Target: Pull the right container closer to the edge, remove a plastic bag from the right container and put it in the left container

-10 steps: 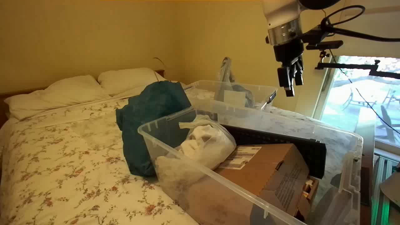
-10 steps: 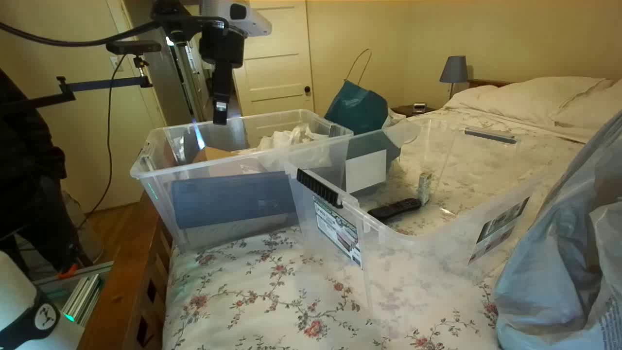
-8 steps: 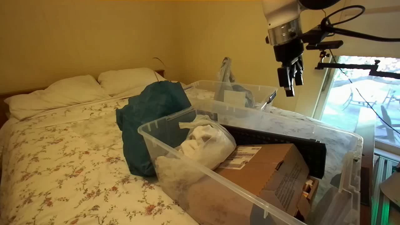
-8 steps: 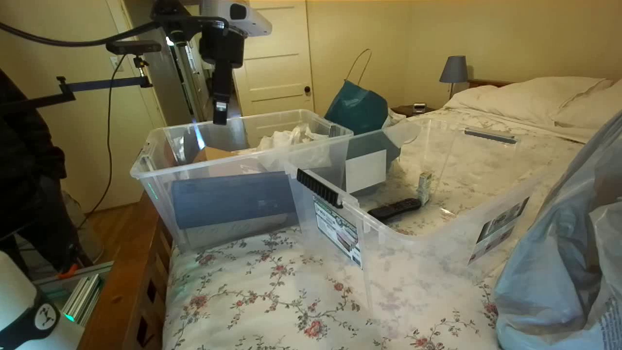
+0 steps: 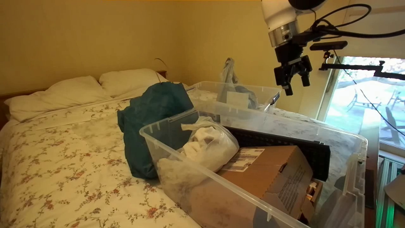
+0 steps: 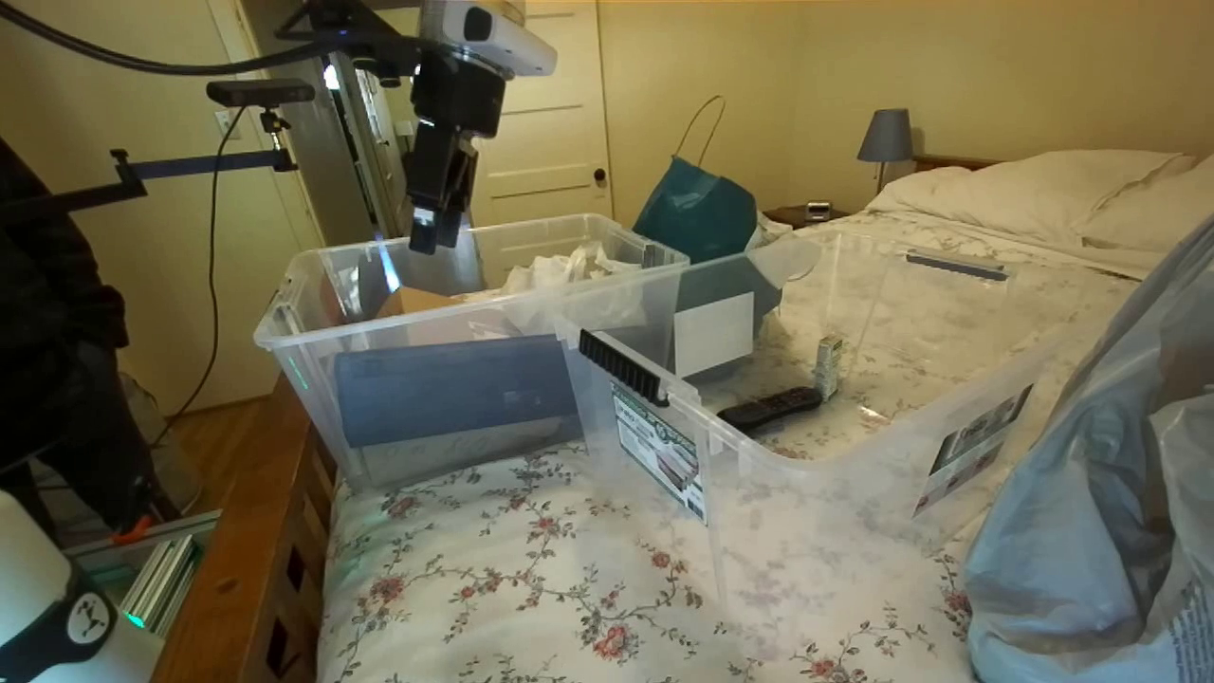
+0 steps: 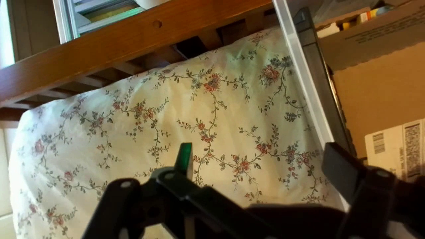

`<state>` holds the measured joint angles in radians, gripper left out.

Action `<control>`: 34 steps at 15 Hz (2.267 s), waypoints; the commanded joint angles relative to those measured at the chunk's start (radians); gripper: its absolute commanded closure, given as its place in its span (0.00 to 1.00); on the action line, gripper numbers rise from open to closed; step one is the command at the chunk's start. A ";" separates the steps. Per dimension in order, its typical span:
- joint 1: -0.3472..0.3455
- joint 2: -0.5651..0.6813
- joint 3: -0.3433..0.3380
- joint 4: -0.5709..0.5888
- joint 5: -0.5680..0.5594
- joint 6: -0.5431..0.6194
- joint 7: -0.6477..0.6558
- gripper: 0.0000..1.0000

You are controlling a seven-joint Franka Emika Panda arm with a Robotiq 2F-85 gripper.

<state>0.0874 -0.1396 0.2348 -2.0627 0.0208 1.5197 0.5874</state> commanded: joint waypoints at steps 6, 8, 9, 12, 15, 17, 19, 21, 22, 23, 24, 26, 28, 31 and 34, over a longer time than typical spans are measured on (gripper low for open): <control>-0.006 0.261 -0.112 0.235 0.138 -0.036 0.286 0.00; -0.002 0.289 -0.132 0.236 0.177 -0.019 0.359 0.00; -0.003 0.300 -0.141 0.230 0.217 -0.019 0.378 0.00; 0.007 0.278 -0.147 0.200 0.160 -0.005 0.316 0.00; 0.003 0.273 -0.161 0.180 0.211 0.057 0.468 0.00; -0.002 0.269 -0.171 0.155 0.244 0.092 0.540 0.00; -0.008 0.262 -0.182 0.118 0.286 0.144 0.596 0.00; -0.014 0.256 -0.193 0.071 0.335 0.226 0.628 0.00; -0.015 0.257 -0.198 0.053 0.354 0.271 0.646 0.00; -0.014 0.256 -0.202 0.032 0.358 0.328 0.668 0.00; -0.014 0.254 -0.206 0.015 0.367 0.376 0.687 0.00; -0.021 0.233 -0.215 -0.020 0.377 0.462 0.722 0.00; -0.016 0.216 -0.220 -0.062 0.335 0.564 0.779 0.00; -0.009 0.170 -0.209 -0.132 0.290 0.594 0.746 0.00; -0.003 0.082 -0.187 -0.208 0.229 0.569 0.633 0.00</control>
<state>0.0741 0.0614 0.0280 -2.1649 0.3114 2.0775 1.2799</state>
